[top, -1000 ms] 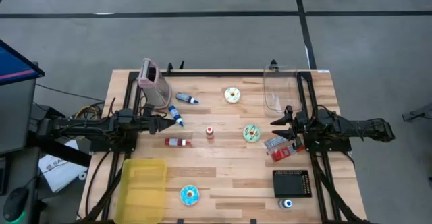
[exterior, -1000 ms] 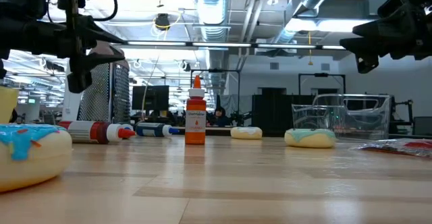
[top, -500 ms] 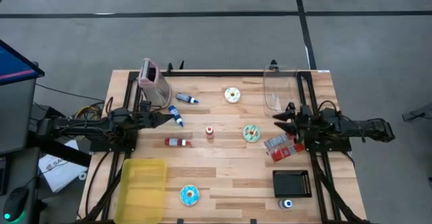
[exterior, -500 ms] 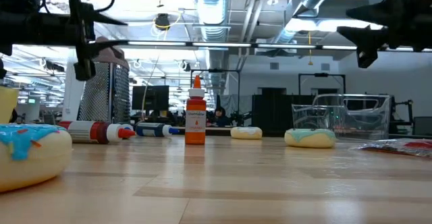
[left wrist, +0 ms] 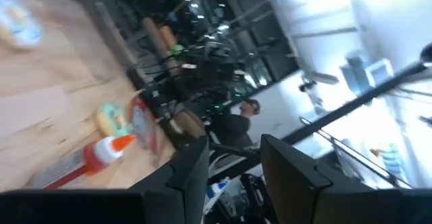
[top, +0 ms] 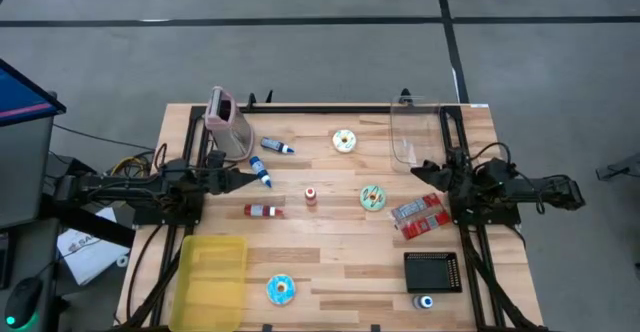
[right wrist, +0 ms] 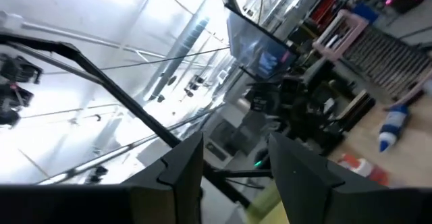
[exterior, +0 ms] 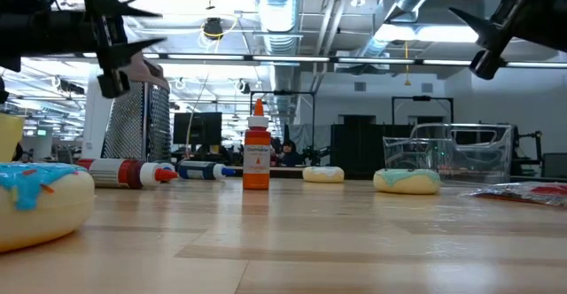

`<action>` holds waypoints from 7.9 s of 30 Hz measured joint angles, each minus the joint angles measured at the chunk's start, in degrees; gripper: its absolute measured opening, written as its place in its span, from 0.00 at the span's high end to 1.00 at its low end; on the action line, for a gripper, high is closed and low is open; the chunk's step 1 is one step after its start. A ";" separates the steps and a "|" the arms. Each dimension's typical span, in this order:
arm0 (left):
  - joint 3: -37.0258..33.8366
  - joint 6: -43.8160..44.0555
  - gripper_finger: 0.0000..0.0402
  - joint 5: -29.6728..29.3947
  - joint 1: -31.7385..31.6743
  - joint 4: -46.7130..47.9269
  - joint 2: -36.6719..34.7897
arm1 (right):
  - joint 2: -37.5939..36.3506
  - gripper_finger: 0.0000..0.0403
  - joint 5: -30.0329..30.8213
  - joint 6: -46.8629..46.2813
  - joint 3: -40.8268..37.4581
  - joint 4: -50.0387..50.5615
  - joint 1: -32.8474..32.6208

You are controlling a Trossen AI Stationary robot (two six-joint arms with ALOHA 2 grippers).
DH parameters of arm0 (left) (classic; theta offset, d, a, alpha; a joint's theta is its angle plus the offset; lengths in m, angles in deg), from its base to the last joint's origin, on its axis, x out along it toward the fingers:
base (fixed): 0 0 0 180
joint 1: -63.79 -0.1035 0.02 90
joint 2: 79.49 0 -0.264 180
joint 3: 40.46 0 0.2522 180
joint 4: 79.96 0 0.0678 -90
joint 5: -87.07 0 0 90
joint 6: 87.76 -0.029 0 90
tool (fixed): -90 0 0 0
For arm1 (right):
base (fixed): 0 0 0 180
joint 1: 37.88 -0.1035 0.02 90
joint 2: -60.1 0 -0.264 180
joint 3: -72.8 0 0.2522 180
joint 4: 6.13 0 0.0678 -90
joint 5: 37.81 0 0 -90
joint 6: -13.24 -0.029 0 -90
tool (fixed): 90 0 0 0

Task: Pick & Place Food Item
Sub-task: Put the white donut into the black bin

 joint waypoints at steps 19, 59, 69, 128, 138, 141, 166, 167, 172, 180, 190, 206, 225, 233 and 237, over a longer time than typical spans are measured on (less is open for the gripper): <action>8.96 -21.52 0.67 2.16 6.69 -17.64 4.94 | 14.06 0.60 6.52 15.06 11.91 -7.31 -2.40; 12.44 -21.22 0.58 0.54 11.28 -17.40 13.56 | 113.31 0.50 -0.97 46.68 103.48 85.97 23.87; 12.44 -19.84 0.55 0.25 11.26 -17.79 13.57 | 122.99 0.38 -0.72 42.15 110.09 93.80 28.79; 12.44 -20.69 0.56 -6.78 11.21 -18.08 13.56 | 128.01 0.38 -5.45 47.36 103.23 78.16 33.98; 12.44 -20.39 0.56 -6.78 11.21 -18.10 13.57 | 128.01 0.51 -5.44 48.49 103.23 77.71 33.94; 12.44 -20.38 0.56 -6.78 11.21 -18.10 13.57 | 128.01 0.56 -5.45 49.01 103.23 77.74 33.94; 12.42 -20.34 0.56 -6.74 11.20 -20.76 13.55 | 131.58 0.48 -6.89 49.49 103.45 78.37 33.92; 12.42 -20.34 0.56 -6.75 11.19 -20.71 13.56 | 131.52 0.49 -6.88 49.47 103.43 78.18 33.96; 12.42 -20.47 0.56 -6.80 11.21 -20.70 13.57 | 131.20 0.50 -7.64 49.40 103.35 77.98 34.97; 12.42 -20.78 0.56 -6.86 11.19 -20.63 13.55 | 131.20 0.59 -7.79 50.16 103.34 78.01 35.43; 12.42 -20.82 0.56 -6.91 11.21 -20.61 13.57 | 130.95 0.72 -7.24 50.56 103.33 78.25 35.28; 12.42 -21.65 0.56 -6.33 11.19 -20.59 13.55 | 113.28 0.72 -3.18 37.48 103.34 85.32 17.42; 12.42 -21.46 0.56 -0.24 11.21 -20.66 13.55 | 106.22 0.72 11.23 -20.45 103.34 108.12 -13.73; 12.42 -21.39 0.56 -0.24 11.21 -20.68 13.55 | 104.91 0.72 11.26 -45.47 98.49 111.26 -25.42; 12.42 -20.23 0.56 -0.22 11.21 -20.68 13.55 | 102.83 0.72 8.24 -57.31 93.22 111.32 -31.26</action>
